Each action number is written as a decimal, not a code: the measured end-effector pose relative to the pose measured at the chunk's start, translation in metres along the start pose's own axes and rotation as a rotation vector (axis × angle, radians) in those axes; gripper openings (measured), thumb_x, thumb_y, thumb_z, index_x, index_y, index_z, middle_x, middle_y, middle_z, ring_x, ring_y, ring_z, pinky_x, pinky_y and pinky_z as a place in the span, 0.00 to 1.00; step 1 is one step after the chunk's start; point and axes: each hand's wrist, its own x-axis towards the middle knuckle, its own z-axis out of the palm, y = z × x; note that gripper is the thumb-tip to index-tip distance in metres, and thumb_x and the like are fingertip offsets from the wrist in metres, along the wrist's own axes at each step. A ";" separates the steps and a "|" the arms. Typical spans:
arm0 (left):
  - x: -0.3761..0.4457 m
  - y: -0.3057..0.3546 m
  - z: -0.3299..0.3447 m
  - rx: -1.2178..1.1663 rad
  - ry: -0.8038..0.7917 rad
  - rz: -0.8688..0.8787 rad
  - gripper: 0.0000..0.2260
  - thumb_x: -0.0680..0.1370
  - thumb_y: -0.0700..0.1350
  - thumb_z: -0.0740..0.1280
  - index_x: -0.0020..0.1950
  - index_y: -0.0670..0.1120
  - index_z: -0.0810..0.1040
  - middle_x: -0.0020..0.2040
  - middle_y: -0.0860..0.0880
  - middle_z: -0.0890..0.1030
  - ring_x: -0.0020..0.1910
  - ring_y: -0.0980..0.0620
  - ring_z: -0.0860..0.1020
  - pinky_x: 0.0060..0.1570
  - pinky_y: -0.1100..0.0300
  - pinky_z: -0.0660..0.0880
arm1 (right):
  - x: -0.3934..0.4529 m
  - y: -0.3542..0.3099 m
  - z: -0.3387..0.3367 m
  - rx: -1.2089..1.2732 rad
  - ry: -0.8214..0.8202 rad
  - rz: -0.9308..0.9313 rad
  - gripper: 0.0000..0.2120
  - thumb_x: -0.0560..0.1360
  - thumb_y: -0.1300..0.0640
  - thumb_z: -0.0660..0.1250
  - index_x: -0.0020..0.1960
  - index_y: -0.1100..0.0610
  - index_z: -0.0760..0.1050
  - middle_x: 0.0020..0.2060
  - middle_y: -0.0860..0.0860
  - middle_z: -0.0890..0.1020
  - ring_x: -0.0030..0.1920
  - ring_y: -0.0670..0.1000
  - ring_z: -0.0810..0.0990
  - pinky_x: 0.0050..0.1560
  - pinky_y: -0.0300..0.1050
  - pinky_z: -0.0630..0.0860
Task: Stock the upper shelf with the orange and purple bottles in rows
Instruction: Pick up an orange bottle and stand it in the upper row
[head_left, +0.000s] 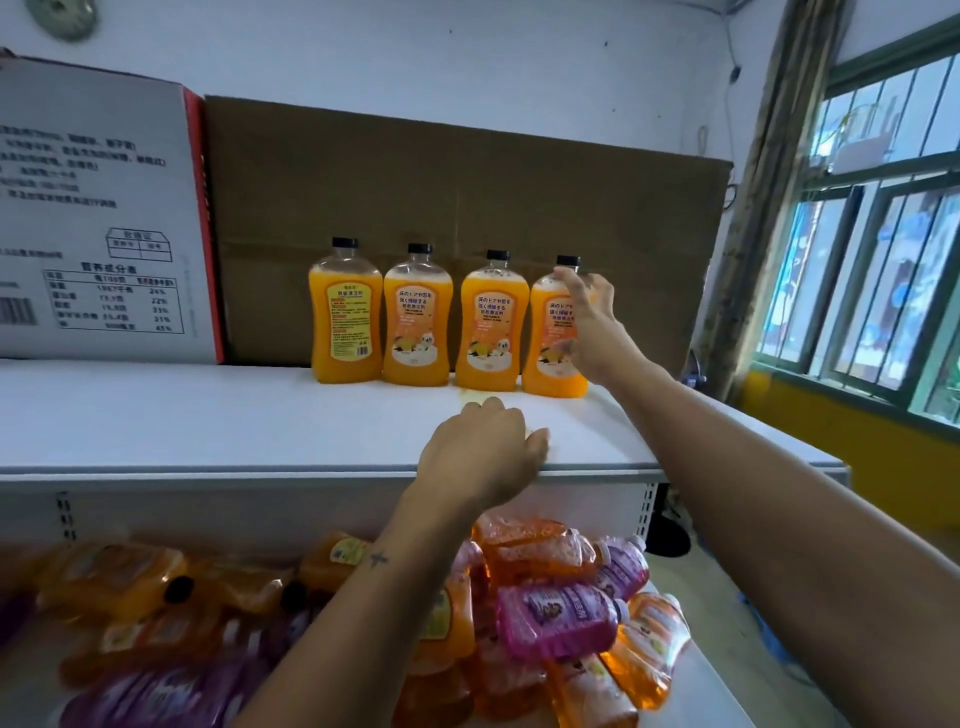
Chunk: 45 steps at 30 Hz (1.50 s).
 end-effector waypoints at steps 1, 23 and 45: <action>0.000 0.000 0.000 -0.009 0.001 -0.004 0.20 0.83 0.58 0.53 0.58 0.46 0.77 0.58 0.45 0.76 0.54 0.48 0.74 0.46 0.54 0.68 | -0.001 0.000 0.000 -0.002 -0.002 0.002 0.47 0.74 0.70 0.69 0.76 0.35 0.49 0.78 0.54 0.46 0.55 0.55 0.76 0.51 0.47 0.82; -0.214 -0.086 0.103 -0.584 0.269 -0.275 0.11 0.81 0.41 0.65 0.62 0.47 0.78 0.59 0.52 0.79 0.61 0.53 0.76 0.60 0.59 0.71 | -0.299 -0.039 0.029 1.123 -0.214 0.135 0.19 0.77 0.57 0.66 0.68 0.53 0.74 0.61 0.53 0.82 0.63 0.54 0.81 0.59 0.51 0.80; -0.128 -0.161 0.192 -0.155 -0.219 -0.284 0.46 0.73 0.26 0.63 0.81 0.57 0.44 0.81 0.54 0.43 0.79 0.45 0.48 0.71 0.45 0.65 | -0.264 -0.017 0.220 -0.102 -0.570 -0.209 0.39 0.80 0.59 0.63 0.82 0.45 0.44 0.81 0.48 0.38 0.79 0.55 0.32 0.74 0.62 0.63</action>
